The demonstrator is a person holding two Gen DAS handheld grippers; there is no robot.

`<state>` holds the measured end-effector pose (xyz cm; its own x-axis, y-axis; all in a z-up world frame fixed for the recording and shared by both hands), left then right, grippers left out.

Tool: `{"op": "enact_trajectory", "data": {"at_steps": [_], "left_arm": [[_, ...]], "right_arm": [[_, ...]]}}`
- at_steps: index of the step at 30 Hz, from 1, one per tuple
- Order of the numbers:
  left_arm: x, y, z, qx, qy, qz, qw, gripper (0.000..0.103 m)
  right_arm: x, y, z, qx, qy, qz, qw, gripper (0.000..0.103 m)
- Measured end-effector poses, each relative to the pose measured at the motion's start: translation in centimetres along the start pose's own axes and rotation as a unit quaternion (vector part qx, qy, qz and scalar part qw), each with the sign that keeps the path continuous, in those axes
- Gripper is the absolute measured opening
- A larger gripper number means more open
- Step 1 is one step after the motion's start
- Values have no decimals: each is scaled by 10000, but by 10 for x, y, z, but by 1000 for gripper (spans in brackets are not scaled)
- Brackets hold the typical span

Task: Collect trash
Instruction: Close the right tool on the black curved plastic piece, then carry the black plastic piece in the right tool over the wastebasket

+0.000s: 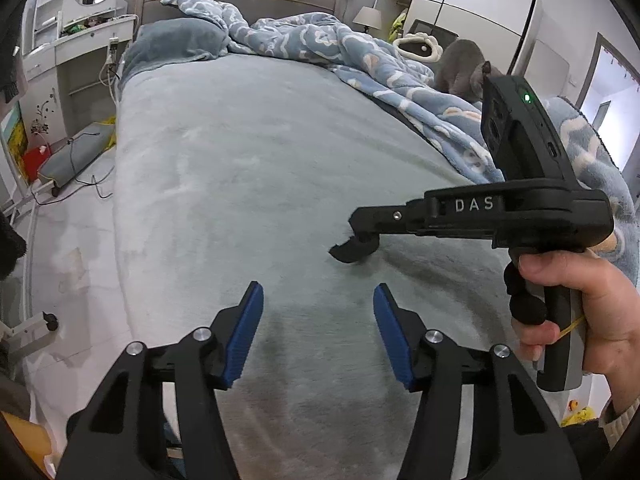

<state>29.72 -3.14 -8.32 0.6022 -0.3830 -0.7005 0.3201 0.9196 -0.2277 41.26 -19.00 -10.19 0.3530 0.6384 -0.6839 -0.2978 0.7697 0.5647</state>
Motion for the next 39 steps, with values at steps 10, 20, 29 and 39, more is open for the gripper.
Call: {"op": "enact_trajectory", "data": {"at_steps": [10,20,29,39], "left_arm": [[0,-16,5,17,-165,-272,9995,52],[-7,-19,16,-198,-395,-505,9977,44],[-18,-6,13,-190,-397,-251,9987,29],[-43,10,10,-23,-568,-217,9981,27]], "right_arm": [[-15,10,2,-359,-178,273,9988,10],[-29,36,4,-1067,-414,335,9929,10],[-22,65,-2,-1698,-311,185,9848,10],[-15,89,-5,-1978,-377,333,9790,10]]}}
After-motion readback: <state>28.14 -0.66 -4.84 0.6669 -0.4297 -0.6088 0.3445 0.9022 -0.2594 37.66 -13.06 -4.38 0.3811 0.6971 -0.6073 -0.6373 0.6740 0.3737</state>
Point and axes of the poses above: each gripper's, at about its wrist camera, not at the fingertips, and x roughly the way its jaws point, y to its left, z to its top, the point moved 1 cm from there along x, roughly the way its jaws point, and after that the axes turned 1 degree about -x, right-handed, at the moved point
